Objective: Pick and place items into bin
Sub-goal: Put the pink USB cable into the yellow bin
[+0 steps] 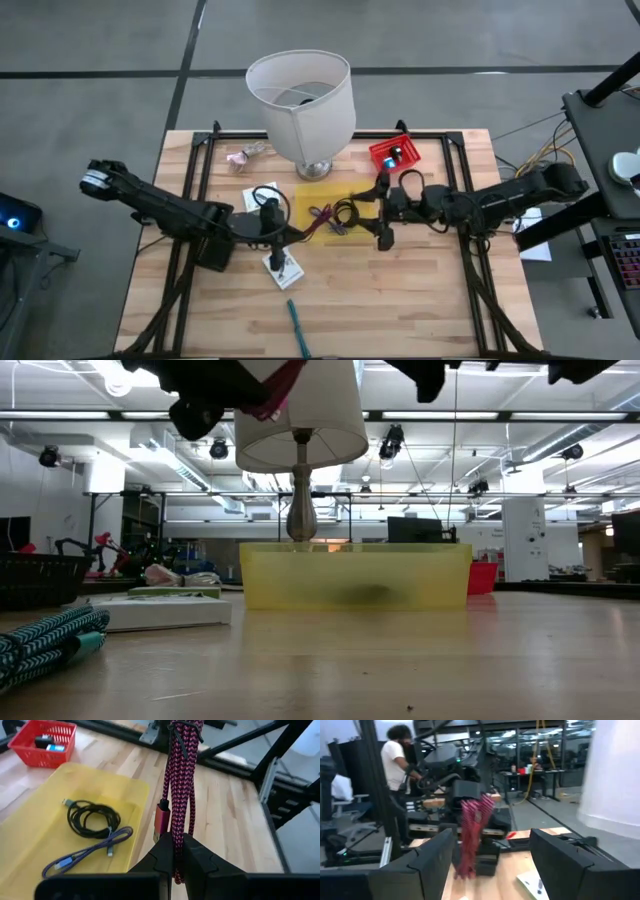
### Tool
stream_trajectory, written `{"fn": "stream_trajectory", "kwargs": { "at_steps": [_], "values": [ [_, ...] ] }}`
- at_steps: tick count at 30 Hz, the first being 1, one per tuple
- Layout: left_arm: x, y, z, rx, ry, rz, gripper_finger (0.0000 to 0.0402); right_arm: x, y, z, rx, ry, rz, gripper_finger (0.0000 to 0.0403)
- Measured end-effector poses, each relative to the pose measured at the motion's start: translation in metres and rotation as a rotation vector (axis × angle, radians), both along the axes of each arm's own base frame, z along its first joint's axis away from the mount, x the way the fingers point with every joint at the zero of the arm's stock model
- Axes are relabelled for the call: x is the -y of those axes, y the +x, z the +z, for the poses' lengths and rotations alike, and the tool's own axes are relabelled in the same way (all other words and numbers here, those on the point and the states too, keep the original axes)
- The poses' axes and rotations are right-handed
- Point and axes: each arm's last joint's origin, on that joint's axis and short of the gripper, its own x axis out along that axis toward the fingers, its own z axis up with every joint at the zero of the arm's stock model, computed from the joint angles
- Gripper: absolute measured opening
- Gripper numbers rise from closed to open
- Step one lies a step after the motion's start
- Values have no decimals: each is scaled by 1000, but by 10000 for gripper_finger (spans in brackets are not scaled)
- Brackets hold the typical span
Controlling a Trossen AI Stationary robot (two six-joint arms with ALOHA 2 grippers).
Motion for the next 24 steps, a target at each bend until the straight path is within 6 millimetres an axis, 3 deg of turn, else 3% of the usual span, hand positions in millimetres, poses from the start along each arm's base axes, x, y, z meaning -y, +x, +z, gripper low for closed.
{"fn": "stream_trajectory", "kwargs": {
  "at_steps": [12, 18, 24],
  "values": [
    [4, 13, 0, 49, 3, -7, 6, -7, 41, -2, -30, -2, 22, 224],
    [4, 14, 2, 71, 0, -8, 9, -8, 49, 8, -7, 4, 22, 214],
    [4, 14, 3, 74, 1, -5, 14, -8, 50, 14, -58, 31, 25, 138]
  ]
}}
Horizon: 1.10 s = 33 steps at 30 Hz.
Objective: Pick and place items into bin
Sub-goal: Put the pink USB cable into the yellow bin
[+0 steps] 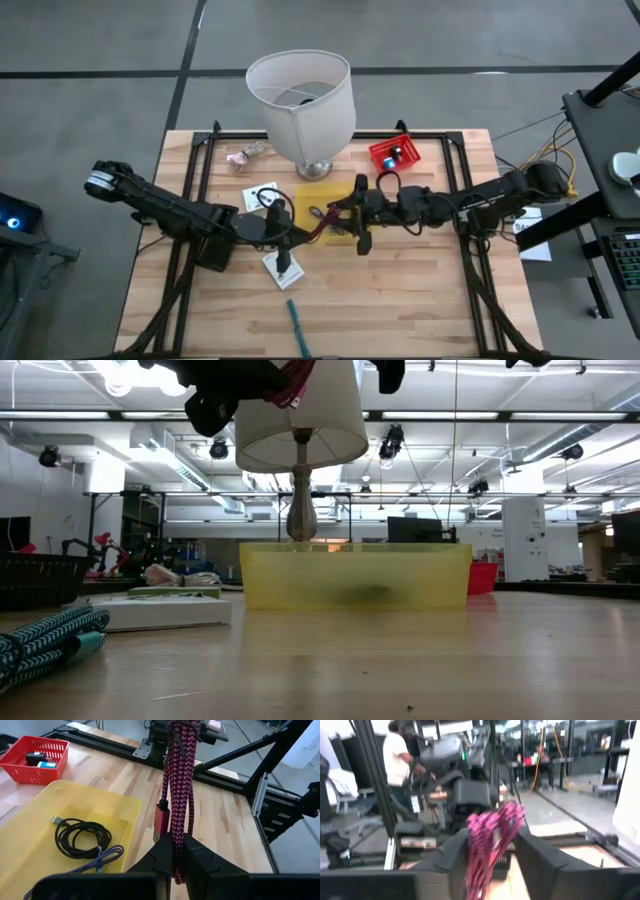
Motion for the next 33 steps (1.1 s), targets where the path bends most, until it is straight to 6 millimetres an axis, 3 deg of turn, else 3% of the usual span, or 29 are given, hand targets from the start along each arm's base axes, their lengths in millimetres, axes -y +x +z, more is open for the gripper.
{"fn": "stream_trajectory", "kwargs": {
  "at_steps": [6, 11, 16, 26, 33],
  "values": [
    [0, 0, 0, 8, 54, -14, 16, -2, 3, 2, -123, 1, 43, 29],
    [0, 0, 0, 22, 62, -18, 17, -2, 4, 8, -139, -37, 44, 27],
    [0, 0, -2, 7, 56, -46, 21, 6, 4, 4, -291, -103, -14, 27],
    [1, -2, -7, -14, 53, -86, 91, 34, 1, -13, -496, -134, -129, 26],
    [1, -2, -8, -23, 58, -78, 111, 49, -3, -21, -588, -124, -169, 26]
  ]
}}
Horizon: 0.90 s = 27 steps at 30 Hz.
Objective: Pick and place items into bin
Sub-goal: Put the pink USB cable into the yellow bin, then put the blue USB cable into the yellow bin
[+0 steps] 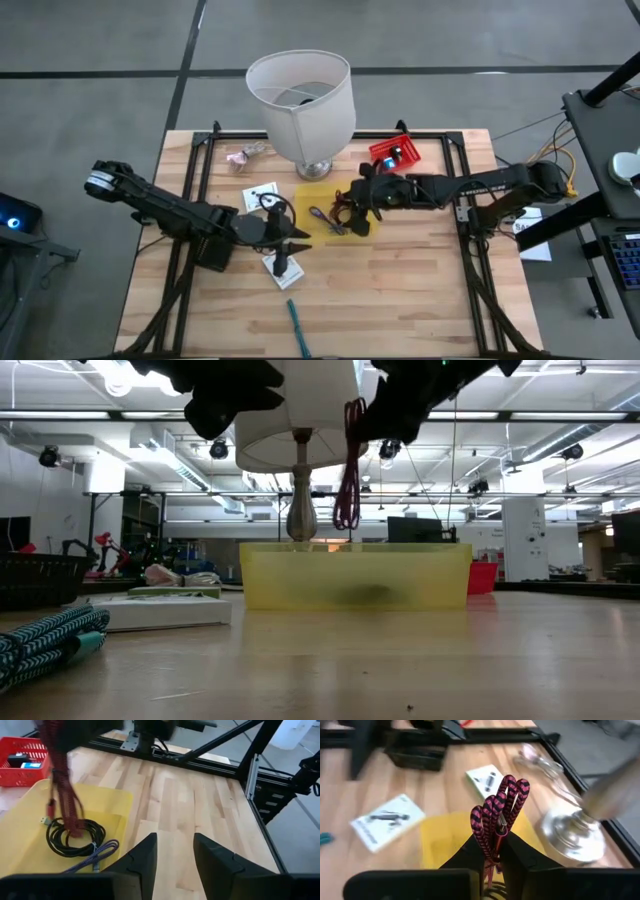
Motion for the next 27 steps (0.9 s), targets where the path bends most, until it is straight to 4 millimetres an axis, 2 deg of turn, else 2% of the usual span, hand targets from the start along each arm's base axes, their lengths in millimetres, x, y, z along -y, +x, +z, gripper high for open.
{"fn": "stream_trajectory", "kwargs": {
  "at_steps": [6, 17, 27],
  "values": [
    [0, 0, 0, -1, 72, -24, 112, 12, -3, -5, -52, 12, -44, 32],
    [-1, 0, 0, 0, 80, -12, 112, 16, -3, -5, -43, 20, -89, 145],
    [1, 0, -1, -7, 63, -52, 112, 16, -6, -4, -64, 102, -145, 186]
  ]
}}
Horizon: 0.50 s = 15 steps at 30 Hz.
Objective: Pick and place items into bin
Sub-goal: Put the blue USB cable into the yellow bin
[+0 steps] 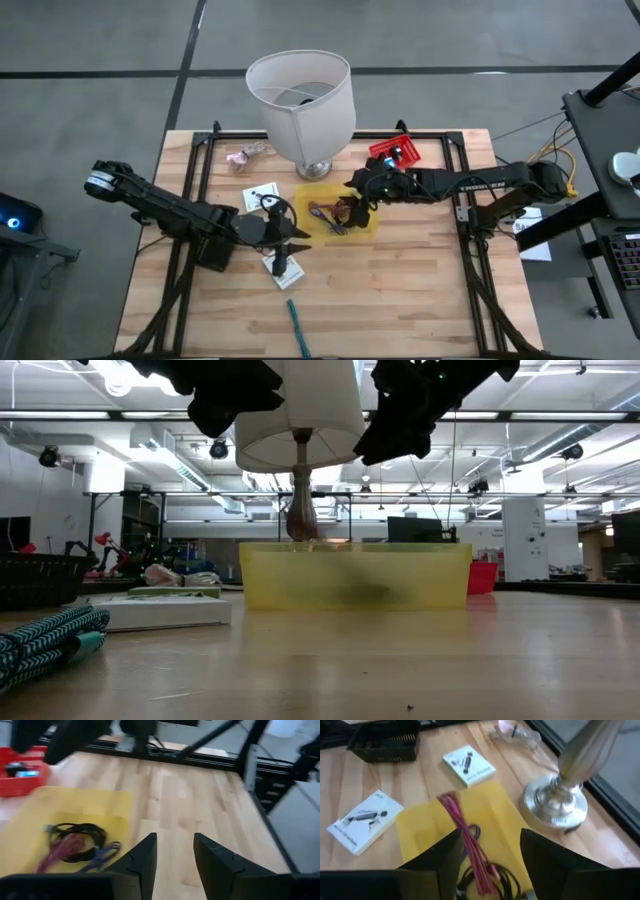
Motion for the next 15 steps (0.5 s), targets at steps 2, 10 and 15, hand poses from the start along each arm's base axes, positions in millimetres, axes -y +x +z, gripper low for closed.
{"fn": "stream_trajectory", "kwargs": {
  "at_steps": [2, 10, 15],
  "values": [
    [2, 0, 0, -7, -22, -55, 112, 0, -3, 0, -45, 13, -8, 188],
    [8, -2, -1, -37, -128, -239, 112, -2, -15, -4, -205, 42, -13, 189],
    [14, -4, -5, -61, -142, -409, 112, -2, -15, -5, -208, 39, -6, 189]
  ]
}}
